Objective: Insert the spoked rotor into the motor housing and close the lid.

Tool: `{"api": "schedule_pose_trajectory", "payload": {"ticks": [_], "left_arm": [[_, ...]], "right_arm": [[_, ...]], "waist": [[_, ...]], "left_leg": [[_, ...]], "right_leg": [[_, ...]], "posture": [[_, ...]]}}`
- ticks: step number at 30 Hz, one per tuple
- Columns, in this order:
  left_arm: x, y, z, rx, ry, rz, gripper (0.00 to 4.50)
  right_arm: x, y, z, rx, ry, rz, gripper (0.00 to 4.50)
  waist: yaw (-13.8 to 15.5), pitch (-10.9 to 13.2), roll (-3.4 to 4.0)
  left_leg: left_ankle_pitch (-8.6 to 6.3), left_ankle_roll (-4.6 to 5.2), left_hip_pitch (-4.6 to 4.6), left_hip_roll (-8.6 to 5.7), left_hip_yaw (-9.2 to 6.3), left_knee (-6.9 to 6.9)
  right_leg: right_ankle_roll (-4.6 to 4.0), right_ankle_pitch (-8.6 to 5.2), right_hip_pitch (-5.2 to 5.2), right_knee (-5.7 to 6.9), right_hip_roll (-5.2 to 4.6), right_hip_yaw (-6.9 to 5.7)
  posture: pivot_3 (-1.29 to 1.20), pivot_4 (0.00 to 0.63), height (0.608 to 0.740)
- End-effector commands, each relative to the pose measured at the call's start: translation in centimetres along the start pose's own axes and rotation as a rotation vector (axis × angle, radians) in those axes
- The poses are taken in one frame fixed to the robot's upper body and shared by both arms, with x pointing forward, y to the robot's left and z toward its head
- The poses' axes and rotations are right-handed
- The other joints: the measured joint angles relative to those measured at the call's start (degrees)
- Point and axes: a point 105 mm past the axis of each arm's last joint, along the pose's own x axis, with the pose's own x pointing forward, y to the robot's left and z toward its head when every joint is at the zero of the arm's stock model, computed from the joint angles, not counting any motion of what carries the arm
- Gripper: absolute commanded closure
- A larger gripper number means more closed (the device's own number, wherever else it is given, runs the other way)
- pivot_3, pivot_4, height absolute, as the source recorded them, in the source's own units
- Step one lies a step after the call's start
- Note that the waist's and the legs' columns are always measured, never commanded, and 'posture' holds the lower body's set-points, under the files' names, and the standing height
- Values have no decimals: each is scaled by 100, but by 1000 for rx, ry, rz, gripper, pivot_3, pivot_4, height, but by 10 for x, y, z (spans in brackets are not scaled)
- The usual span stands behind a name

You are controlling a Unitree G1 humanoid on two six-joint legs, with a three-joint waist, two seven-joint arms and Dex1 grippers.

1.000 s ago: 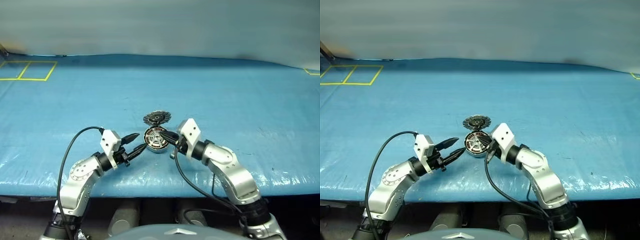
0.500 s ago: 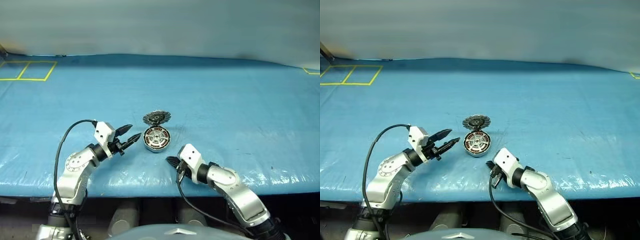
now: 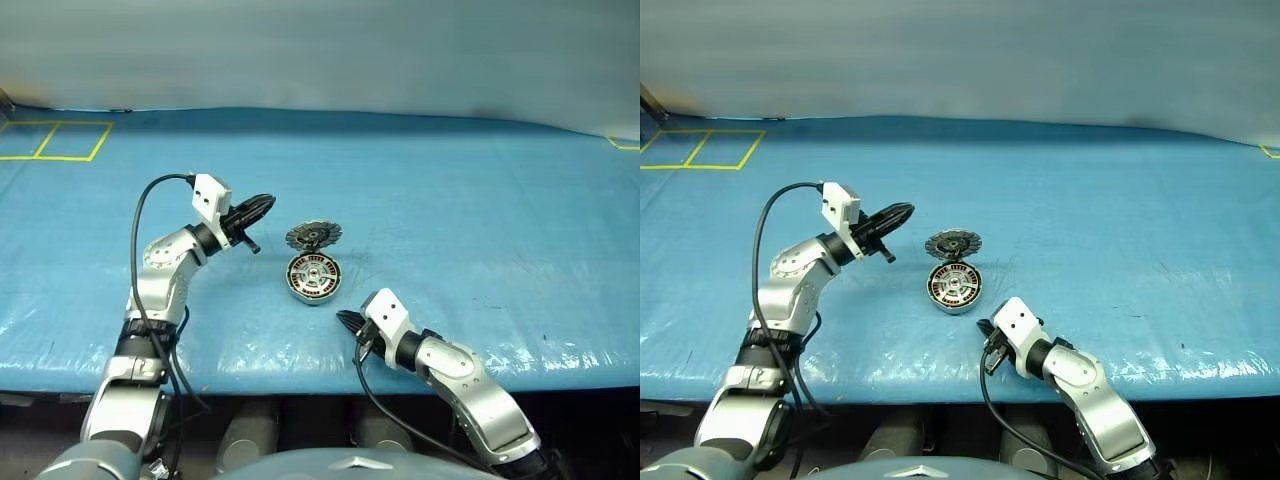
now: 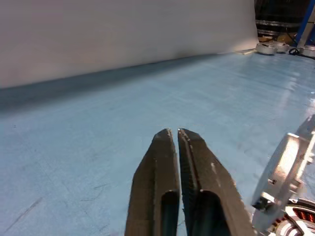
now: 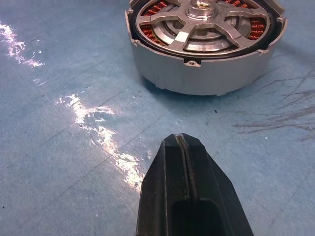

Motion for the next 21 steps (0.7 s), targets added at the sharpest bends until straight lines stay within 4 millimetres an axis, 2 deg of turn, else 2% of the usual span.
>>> {"api": "schedule_pose_trajectory", "payload": {"ticks": [1, 5, 8, 13, 18, 21], "left_arm": [[22, -16, 10, 48, -6, -152, 4471], [36, -33, 15, 94, 11, -285, 4471], [44, -51, 21, 140, 8, -399, 4471], [45, -56, 17, 148, 35, -445, 4471], [39, -61, 5, 146, 68, -467, 4471], [35, -71, 0, 137, 77, -504, 4471]], "right_arm": [[-8, -2, 11, -6, -54, -18, 4500], [-16, 1, 14, 0, -81, -1, 4500], [-26, 10, 29, 32, -158, 59, 4500], [-34, 15, 50, 9, -239, 81, 4500], [-39, 19, 52, 11, -238, 78, 4500], [-40, 19, 48, 18, -220, 61, 4500]], "waist": [[6, 1, -2], [-12, 3, -5], [-14, 3, -4], [-24, 4, -4], [-6, 4, -5], [-5, 4, -5]], "left_leg": [[0, 1, 0, -2, 0, 1], [-1, 4, -2, -5, -1, 2], [-1, 5, -3, -2, -1, -1], [-1, 4, 0, 5, 0, 1], [-2, 5, -1, 3, -1, 3], [-3, 7, -2, 3, -3, 2]], "right_leg": [[2, 1, 2, -2, -1, 1], [6, 3, 3, -5, -3, 2], [5, 3, -1, -4, -3, 2], [5, 2, 1, -2, 0, 2], [5, 2, 3, -4, -1, 2], [5, 2, 2, -5, -2, 2]], "posture": [[0, 150, 740], [0, 150, 740], [0, 150, 740], [0, 150, 740], [0, 150, 740], [0, 150, 740]]}}
